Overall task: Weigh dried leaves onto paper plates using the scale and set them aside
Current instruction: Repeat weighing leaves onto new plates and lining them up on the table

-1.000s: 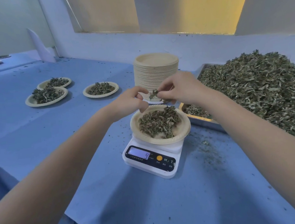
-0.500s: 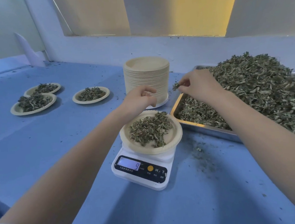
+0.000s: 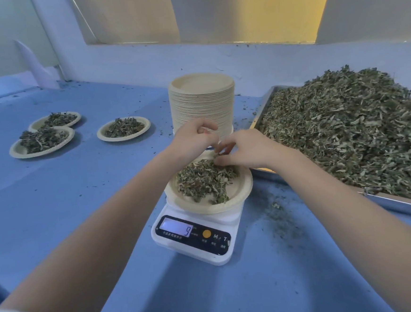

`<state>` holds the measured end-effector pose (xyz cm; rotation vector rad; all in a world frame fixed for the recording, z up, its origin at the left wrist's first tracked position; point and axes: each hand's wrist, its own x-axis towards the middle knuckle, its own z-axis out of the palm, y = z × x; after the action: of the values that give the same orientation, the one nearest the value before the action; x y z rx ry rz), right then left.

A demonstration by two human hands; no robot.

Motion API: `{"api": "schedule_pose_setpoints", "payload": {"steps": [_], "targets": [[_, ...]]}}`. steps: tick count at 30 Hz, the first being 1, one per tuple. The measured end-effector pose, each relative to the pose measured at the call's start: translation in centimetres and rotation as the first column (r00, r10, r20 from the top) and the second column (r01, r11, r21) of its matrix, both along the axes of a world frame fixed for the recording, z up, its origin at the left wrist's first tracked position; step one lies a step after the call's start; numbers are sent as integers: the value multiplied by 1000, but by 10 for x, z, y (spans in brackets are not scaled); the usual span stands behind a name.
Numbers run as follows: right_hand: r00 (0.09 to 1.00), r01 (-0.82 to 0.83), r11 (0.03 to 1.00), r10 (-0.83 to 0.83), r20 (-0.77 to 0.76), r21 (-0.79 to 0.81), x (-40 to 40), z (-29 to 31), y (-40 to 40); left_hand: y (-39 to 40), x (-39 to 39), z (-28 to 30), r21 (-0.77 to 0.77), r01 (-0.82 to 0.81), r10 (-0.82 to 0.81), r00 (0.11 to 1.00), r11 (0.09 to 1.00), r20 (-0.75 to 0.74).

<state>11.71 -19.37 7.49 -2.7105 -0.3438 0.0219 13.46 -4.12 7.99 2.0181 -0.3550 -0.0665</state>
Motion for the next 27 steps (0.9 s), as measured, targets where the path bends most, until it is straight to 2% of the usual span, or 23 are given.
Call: {"api": "schedule_pose_setpoints", "payload": {"steps": [6, 11, 14, 20, 27], "targets": [[994, -61, 997, 56, -95, -50, -5, 3, 7, 8, -2, 3, 5, 0, 0, 1000, 1000, -9], [993, -108, 989, 104, -48, -104, -8, 4, 13, 7, -6, 3, 12, -10, 10, 1000, 1000, -15], [994, -106, 994, 107, 4, -40, -8, 6, 14, 6, -8, 4, 13, -5, 5, 1000, 1000, -17], [994, -93, 978, 80, 77, 189, -12, 17, 10, 10, -11, 9, -18, -16, 16, 1000, 1000, -15], [988, -96, 952, 56, 143, 292, -13, 35, 8, 9, -11, 20, -74, -64, 66, 998, 995, 23]]}}
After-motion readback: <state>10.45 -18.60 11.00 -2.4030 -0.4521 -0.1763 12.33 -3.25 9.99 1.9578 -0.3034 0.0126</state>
